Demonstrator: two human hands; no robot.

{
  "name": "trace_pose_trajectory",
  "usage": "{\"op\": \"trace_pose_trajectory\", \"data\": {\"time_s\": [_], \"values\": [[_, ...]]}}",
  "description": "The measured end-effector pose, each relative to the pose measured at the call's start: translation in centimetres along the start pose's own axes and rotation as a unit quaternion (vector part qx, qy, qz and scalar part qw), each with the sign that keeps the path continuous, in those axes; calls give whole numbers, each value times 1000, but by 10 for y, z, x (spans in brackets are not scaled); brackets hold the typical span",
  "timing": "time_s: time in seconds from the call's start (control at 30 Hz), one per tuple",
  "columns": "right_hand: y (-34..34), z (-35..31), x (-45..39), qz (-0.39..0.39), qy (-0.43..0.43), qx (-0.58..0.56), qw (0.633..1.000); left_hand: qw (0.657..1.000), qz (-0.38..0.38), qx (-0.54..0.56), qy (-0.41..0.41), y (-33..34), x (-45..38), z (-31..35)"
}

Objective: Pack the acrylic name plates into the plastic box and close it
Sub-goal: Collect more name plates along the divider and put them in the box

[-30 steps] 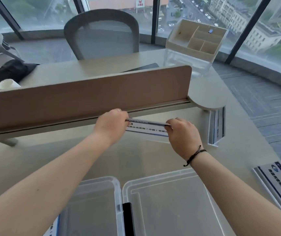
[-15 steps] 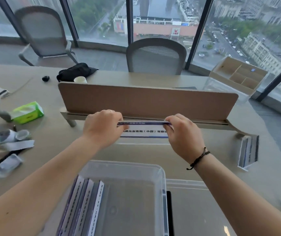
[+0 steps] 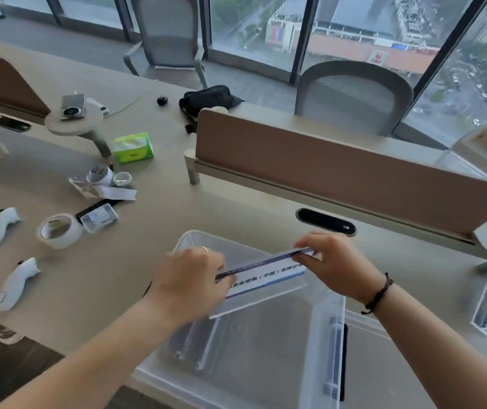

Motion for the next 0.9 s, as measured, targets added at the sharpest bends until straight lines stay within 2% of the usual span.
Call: {"op": "trace_pose_trajectory", "data": {"time_s": [0.1,0.2,0.43,0.9], "values": [[27,1,-7,-66,-6,15,998,1000,-26,-9,10,29,19,4],[51,-2,-14,-106,-22,35,993,995,-95,13,-14,62,34,7],[111,-2,-32,-191,-29,100,976,980,-187,55,-32,116,59,19],[205,21,-29,-259,0,144,955,941,-310,108,-79,196,80,10]]}}
Point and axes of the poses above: each hand's wrist, its own x-axis away from the middle knuckle, its own y-axis out of the palm, z = x × y, the point moved 10 cm from there along -x, towards the middle knuckle, and after that the axes turned 6 degrees about -z, right-handed, at the moved point
